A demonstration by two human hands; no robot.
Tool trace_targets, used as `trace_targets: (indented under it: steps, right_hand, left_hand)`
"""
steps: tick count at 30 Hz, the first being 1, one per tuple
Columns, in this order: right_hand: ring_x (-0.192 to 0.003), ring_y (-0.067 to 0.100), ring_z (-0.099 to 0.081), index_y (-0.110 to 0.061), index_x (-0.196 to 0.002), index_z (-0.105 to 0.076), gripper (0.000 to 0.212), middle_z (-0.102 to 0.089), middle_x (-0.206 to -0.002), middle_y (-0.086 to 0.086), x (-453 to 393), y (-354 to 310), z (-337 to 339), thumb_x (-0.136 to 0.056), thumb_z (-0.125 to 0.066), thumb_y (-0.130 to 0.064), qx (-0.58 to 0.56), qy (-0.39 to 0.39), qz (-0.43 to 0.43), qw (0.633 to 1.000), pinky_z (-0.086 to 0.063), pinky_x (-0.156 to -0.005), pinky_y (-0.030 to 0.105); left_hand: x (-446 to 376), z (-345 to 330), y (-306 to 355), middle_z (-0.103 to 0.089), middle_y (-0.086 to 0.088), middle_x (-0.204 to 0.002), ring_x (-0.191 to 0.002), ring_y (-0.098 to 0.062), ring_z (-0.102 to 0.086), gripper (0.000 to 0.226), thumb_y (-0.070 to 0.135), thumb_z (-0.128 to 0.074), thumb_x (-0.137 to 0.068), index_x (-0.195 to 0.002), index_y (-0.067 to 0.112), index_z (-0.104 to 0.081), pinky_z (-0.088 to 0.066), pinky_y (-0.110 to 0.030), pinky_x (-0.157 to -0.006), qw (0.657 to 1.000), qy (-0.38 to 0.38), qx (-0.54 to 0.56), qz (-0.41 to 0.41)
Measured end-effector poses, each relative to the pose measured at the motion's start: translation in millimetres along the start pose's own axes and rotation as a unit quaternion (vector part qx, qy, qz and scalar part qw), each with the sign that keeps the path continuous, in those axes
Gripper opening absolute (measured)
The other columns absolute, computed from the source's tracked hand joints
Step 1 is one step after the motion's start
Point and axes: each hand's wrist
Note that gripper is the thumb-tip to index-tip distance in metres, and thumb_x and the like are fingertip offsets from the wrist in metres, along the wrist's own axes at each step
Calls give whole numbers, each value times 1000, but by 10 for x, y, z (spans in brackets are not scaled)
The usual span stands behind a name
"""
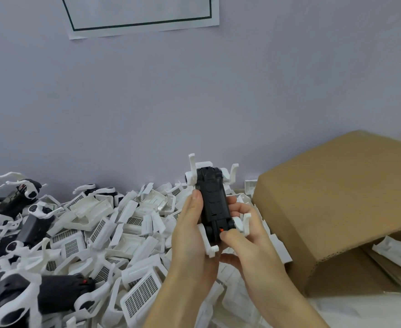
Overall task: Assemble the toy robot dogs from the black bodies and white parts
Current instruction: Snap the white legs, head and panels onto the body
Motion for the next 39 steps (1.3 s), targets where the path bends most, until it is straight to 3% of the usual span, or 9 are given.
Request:
trace_targets:
  steps: [7,11,16,20,27,32,36,39]
  right_hand:
    - [-79,8,-72,-25,-121,-54,40,-77,-89,-3,7,3,-38,-95,-46,4,17,22,7,1000,-57,-67,19]
    - [-79,8,-72,-24,-122,-55,37,-76,-88,-2,6,19,-44,-94,-48,0,33,37,14,999,-57,-68,19]
    - [-77,6,-70,-25,-119,-55,36,-75,-86,-4,8,34,-37,-92,-48,-2,45,40,21,998,-57,-68,20]
    - [-81,4,-72,-23,-119,-54,38,-76,-88,-9,26,8,-34,-95,-45,5,22,8,18,1000,-56,-66,16]
    - [-81,6,-73,-27,-120,-53,39,-76,-88,-8,11,22,-23,-95,-46,3,15,9,17,1000,-57,-65,18]
    - [-85,7,-72,-28,-120,-53,42,-76,-94,-6,14,23,-38,-80,-53,-19,-6,-1,26,1000,-56,-69,19]
    - [-92,9,-73,-27,-121,-52,27,-76,-98,-6,15,34,-34,-100,-57,-11,-26,3,21,999,-57,-73,20]
    - [-100,13,-72,-30,-122,-51,30,-76,-101,-7,9,44,-28,-97,-59,-13,-17,-2,24,1000,-59,-80,28]
  left_hand:
    - [10,-10,-6,-77,-14,-96,-72,-27,-72,42,53,-57,-80,-96,21,-80,-60,-35,-62,1000,-15,12,3]
    - [-4,-9,-14,-77,-14,-100,-71,-27,-69,49,55,-58,-79,-104,18,-77,-56,-35,-65,1000,-10,3,6]
    - [6,-9,-21,-77,-12,-97,-73,-26,-71,42,55,-57,-80,-94,22,-80,-58,-36,-64,1000,-11,-7,-2]
    - [12,-11,-7,-77,-17,-99,-72,-29,-70,52,52,-59,-77,-109,15,-75,-59,-35,-59,1000,-3,-7,-3]
    - [15,-10,-6,-77,-16,-99,-71,-28,-69,51,53,-61,-77,-107,14,-75,-58,-35,-59,1000,-17,-13,4]
    - [5,10,-10,-76,-16,-100,-70,-27,-69,59,53,-58,-81,-117,8,-71,-55,-35,-61,1000,-19,-6,18]
    - [1,4,-21,-76,-16,-98,-71,-25,-71,61,52,-61,-77,-119,9,-70,-56,-34,-56,1000,-11,1,20]
    - [-1,5,-25,-76,-17,-99,-73,-28,-72,55,52,-60,-78,-108,9,-76,-60,-34,-56,999,-10,20,29]
Point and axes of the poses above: each hand's wrist, its own x-axis away from the middle knuckle, its own z-axis out of the back of the hand, y = z × x
